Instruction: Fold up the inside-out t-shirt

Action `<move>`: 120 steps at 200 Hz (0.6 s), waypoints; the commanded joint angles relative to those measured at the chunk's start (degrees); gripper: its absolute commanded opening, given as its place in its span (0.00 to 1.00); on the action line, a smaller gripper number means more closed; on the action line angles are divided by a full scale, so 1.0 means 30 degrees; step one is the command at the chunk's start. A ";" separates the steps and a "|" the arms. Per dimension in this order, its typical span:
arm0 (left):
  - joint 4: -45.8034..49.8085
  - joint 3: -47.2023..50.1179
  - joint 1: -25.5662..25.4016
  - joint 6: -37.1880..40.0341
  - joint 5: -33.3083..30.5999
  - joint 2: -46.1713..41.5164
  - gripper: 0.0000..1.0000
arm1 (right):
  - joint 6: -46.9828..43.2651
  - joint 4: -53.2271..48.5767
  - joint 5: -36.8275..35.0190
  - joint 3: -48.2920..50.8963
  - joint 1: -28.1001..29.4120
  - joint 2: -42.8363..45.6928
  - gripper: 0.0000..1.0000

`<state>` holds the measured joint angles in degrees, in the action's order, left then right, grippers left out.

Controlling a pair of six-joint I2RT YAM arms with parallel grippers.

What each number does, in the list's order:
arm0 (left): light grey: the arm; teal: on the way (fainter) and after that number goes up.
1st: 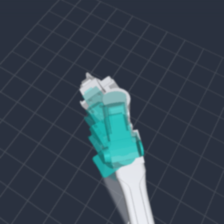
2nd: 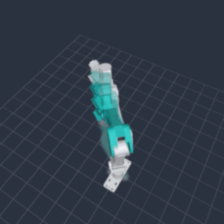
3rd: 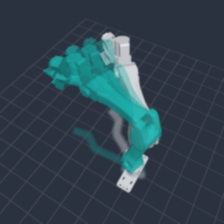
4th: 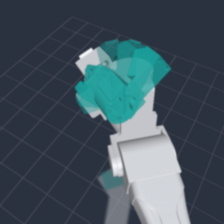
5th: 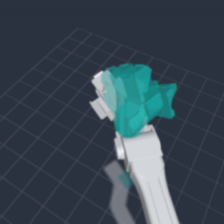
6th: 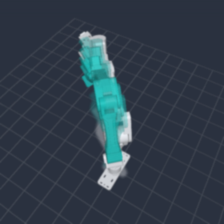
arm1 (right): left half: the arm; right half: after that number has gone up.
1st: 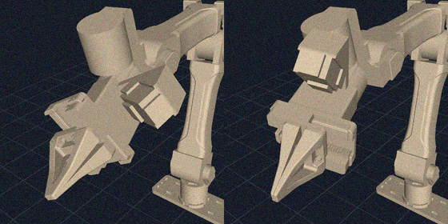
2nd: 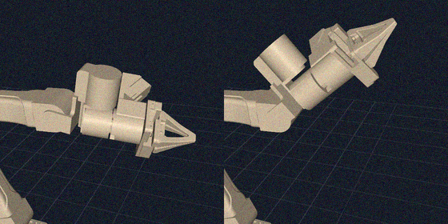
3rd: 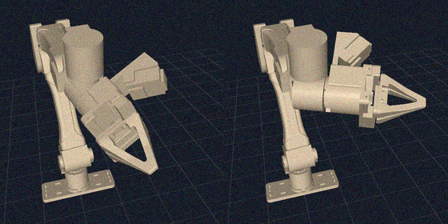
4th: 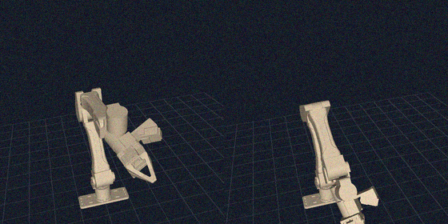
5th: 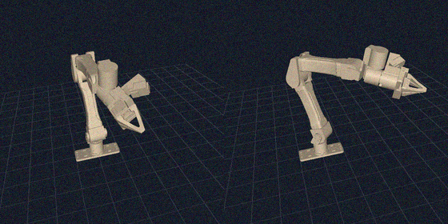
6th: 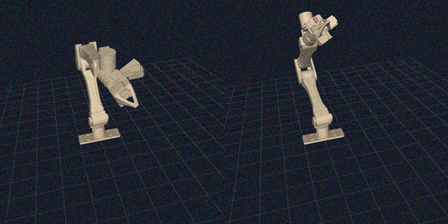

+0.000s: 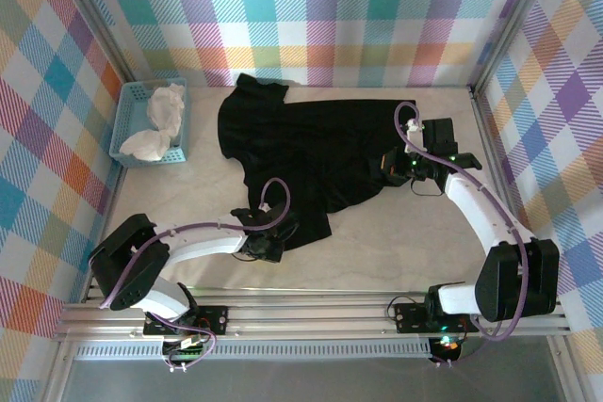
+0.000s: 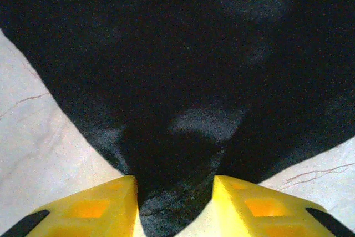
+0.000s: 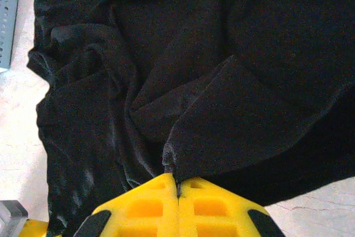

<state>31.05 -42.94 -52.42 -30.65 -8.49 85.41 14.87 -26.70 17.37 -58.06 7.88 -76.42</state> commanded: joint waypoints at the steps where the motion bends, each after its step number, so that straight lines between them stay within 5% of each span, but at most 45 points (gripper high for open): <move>1: -0.0062 0.0513 -0.0166 -0.0263 0.0328 0.0318 0.31 | -0.0330 -0.0166 0.0069 0.0048 0.0092 0.0235 0.00; 60: 0.0603 0.0050 0.0106 -0.0039 -0.2679 -0.2273 0.00 | -0.0101 0.0170 -0.0168 -0.0055 0.0072 0.0356 0.00; 120: 0.0284 -0.5958 0.2286 0.3949 -1.0141 -1.2957 0.00 | 0.0066 0.0192 -0.1923 -0.4085 -0.0612 0.2345 0.00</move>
<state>33.23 -51.90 -46.76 -26.22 -25.89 57.17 15.66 -26.65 14.74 -62.15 7.57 -75.99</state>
